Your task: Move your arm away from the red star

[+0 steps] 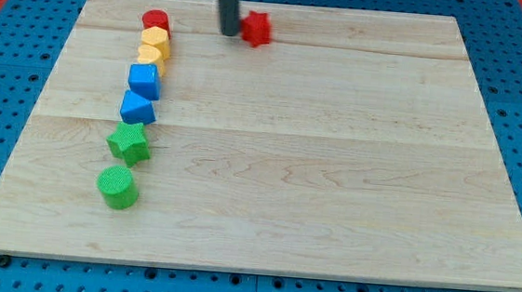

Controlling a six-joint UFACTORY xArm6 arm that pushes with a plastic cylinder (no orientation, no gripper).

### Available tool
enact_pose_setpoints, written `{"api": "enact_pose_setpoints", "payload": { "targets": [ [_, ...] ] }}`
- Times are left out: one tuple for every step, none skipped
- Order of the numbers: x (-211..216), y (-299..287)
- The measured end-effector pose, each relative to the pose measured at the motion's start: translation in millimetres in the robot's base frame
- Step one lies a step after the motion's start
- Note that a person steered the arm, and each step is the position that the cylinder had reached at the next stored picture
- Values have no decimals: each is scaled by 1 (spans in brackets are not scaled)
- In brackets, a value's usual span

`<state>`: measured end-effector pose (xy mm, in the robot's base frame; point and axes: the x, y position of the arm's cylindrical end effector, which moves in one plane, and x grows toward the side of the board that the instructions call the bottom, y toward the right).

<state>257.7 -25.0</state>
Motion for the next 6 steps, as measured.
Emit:
{"api": "enact_pose_setpoints", "payload": {
  "targets": [
    [-14, 84],
    [-16, 82],
    [19, 29],
    [-27, -20],
    [-65, -91],
    [-65, -151]
  ]
}}
